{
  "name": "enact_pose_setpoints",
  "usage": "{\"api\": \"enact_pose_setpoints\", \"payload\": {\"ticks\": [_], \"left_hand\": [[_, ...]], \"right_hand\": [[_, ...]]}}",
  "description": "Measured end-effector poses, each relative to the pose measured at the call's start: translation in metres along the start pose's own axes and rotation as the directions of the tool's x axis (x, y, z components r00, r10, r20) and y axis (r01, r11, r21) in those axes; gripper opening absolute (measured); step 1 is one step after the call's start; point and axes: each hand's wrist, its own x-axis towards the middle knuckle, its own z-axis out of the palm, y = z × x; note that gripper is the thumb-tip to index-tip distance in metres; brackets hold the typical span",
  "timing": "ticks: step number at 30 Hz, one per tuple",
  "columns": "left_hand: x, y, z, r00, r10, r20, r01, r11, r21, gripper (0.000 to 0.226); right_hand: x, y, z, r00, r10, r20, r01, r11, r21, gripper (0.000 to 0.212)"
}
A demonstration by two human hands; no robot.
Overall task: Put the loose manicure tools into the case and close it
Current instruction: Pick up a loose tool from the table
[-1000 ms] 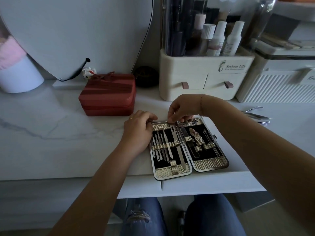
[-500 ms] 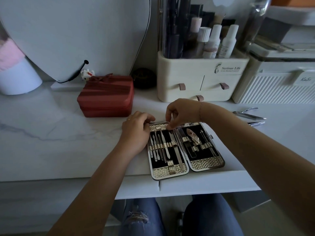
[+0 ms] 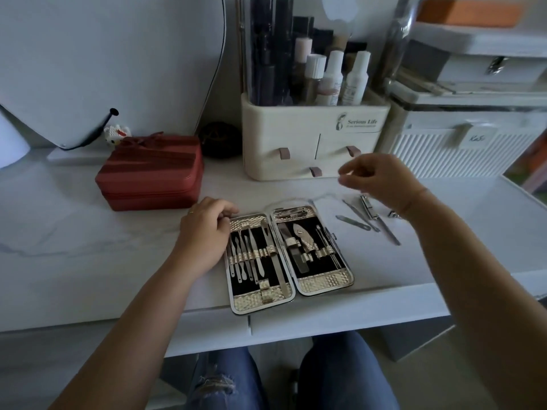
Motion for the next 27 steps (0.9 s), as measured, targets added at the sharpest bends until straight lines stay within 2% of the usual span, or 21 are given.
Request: {"api": "enact_pose_setpoints", "payload": {"ticks": [3,7,18,27], "left_hand": [[0.001,-0.003,0.002,1.000,0.005,-0.005,-0.005,1.000,0.002,0.028],[0.003,-0.004,0.002,1.000,0.002,0.013,-0.001,1.000,-0.017,0.028],[0.001,-0.002,0.002,1.000,0.016,0.003,-0.016,1.000,-0.013,0.029],[0.001,-0.001,0.001,1.000,0.011,0.004,-0.011,1.000,-0.007,0.028]], "right_hand": [[-0.015,0.025,-0.017,0.992,0.128,0.011,-0.126,0.986,-0.112,0.008],[-0.028,0.025,-0.005,0.978,0.132,0.160,-0.093,0.969,-0.227,0.012],[-0.024,0.017,0.007,0.964,0.183,0.194,-0.121,0.948,-0.294,0.022],[-0.027,0.021,0.009,0.972,0.164,0.168,-0.124,0.967,-0.221,0.012]]}}
